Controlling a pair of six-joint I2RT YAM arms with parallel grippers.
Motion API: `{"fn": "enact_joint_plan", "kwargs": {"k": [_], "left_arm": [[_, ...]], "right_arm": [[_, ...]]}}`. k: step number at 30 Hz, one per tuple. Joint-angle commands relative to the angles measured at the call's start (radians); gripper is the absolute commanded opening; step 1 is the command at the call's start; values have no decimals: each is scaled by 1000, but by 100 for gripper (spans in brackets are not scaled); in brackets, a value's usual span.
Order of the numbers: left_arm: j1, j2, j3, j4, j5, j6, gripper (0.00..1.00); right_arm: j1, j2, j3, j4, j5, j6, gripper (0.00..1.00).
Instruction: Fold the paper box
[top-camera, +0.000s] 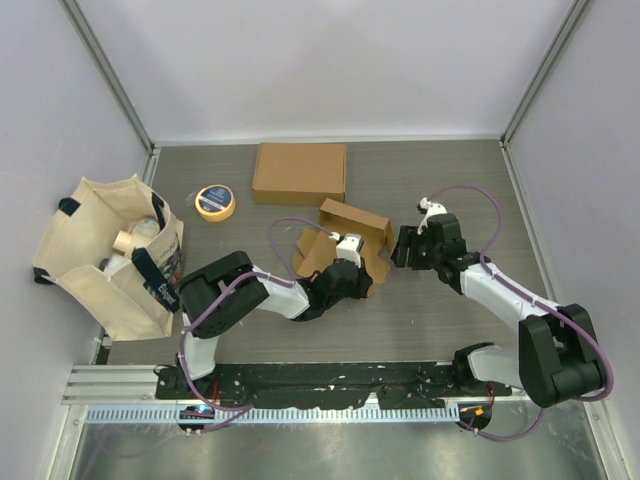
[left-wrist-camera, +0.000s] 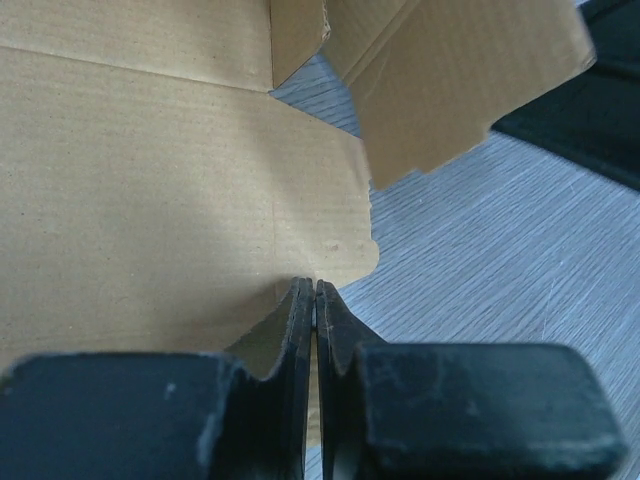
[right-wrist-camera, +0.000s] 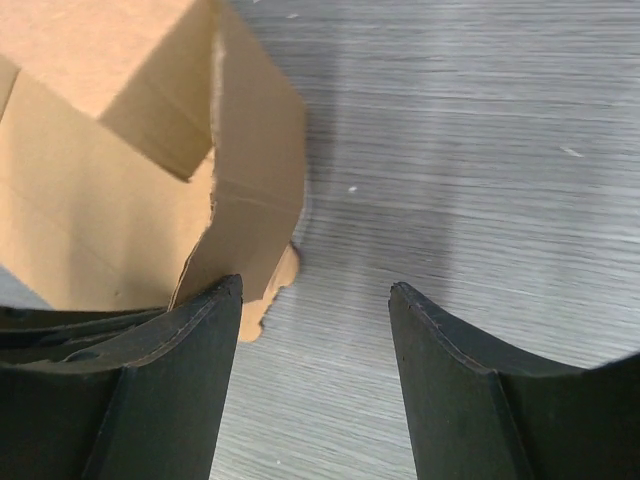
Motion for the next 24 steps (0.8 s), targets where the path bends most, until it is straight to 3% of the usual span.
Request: {"fn": "enact_joint_plan", "kwargs": {"k": [1,15,24], "left_arm": [[5,29,-9,-72,-8,-1,9],[5,15,-46,-51,-19,-3,7],[5,15,-75,-9,-23,9,7]], "right_arm": [[59,29,23,125,-55,-42,66],[137,127,3,361,7,-85,63],[263,208,-28,561,245,-36,51]]}}
